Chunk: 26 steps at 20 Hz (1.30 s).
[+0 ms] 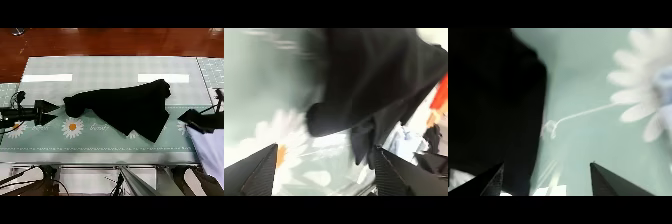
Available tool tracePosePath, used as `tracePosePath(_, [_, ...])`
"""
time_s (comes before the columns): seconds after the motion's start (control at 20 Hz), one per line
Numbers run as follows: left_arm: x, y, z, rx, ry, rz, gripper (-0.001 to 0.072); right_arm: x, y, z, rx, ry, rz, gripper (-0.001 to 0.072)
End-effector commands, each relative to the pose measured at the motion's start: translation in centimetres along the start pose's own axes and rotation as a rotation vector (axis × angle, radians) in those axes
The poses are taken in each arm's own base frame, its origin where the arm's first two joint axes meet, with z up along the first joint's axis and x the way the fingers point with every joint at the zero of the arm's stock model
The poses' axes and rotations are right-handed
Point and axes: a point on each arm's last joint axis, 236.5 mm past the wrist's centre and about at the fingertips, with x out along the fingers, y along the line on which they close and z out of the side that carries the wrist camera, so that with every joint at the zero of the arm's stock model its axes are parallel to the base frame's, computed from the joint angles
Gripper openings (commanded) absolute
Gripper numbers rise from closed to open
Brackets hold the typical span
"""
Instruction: Fold the shirts.
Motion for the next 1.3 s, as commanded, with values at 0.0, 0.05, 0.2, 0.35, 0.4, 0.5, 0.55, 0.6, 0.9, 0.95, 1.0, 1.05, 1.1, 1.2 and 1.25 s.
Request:
tracePosePath(0.0, [3.6, -1.2, -1.3, 0.064, 0.032, -0.005, 0.0704, 2.3, 1.2, -3.2, 0.051, 0.034, 0.112, 0.0621])
tracePosePath(0.05, [4.8, -1.3, -1.2, 0.085, 0.026, 0.018, 0.0704, 2.3, 1.2, -3.2, 0.051, 0.034, 0.112, 0.062])
tracePosePath(0.2, [7.3, -1.3, -0.4, 0.151, -0.016, 0.086, 0.0704, 2.3, 1.1, -3.3, 0.05, 0.034, 0.111, 0.0621])
tracePosePath(0.35, [8.7, -2.6, -0.1, 0.22, -0.022, 0.106, 0.0625, 2.3, 1.1, -3.3, -0.017, 0.032, 0.113, 0.0622])
tracePosePath(0.4, [9.0, -3.2, -0.2, 0.24, -0.011, 0.1, 0.0105, 2.5, 1.0, -3.5, -0.022, 0.038, 0.112, 0.0622])
tracePosePath(0.5, [9.2, -4.3, -0.3, 0.287, 0.001, 0.089, 0.0025, 3.2, 0.7, -4.1, 0.026, 0.061, 0.112, 0.0622])
tracePosePath(0.55, [9.3, -4.6, -0.4, 0.297, 0.006, 0.083, 0.0026, 3.6, 0.7, -4.6, 0.031, 0.094, 0.115, 0.0621])
tracePosePath(0.6, [9.3, -4.8, -0.4, 0.3, 0.008, 0.08, 0.0025, 4.3, 0.8, -5.2, 0.01, 0.134, 0.114, 0.0622])
tracePosePath(0.9, [9.4, -5.2, -1.9, 0.304, 0.065, 0.056, 0.0026, 9.0, 4.0, -6.9, -0.032, 0.255, 0.15, 0.0622])
tracePosePath(0.95, [9.4, -5.2, -1.9, 0.304, 0.065, 0.056, 0.0026, 9.6, 4.4, -7.1, -0.038, 0.277, 0.15, 0.0621])
tracePosePath(1.0, [9.4, -5.3, -2.1, 0.303, 0.074, 0.052, 0.0026, 10.0, 5.0, -7.3, -0.054, 0.304, 0.155, 0.0621])
tracePosePath(1.05, [9.4, -5.4, -2.3, 0.303, 0.083, 0.048, 0.0026, 10.4, 5.5, -7.3, -0.075, 0.321, 0.153, 0.0622])
tracePosePath(1.1, [9.4, -5.4, -2.5, 0.304, 0.09, 0.045, 0.0026, 10.8, 6.1, -6.8, -0.093, 0.322, 0.152, 0.0621])
tracePosePath(1.2, [9.6, -5.6, -2.8, 0.311, 0.099, 0.045, 0.0026, 11.2, 8.0, -5.0, -0.094, 0.285, 0.18, 0.0614])
tracePosePath(1.25, [9.8, -5.6, -3.1, 0.316, 0.106, 0.044, 0.0026, 11.4, 9.0, -4.0, -0.094, 0.267, 0.197, 0.0586])
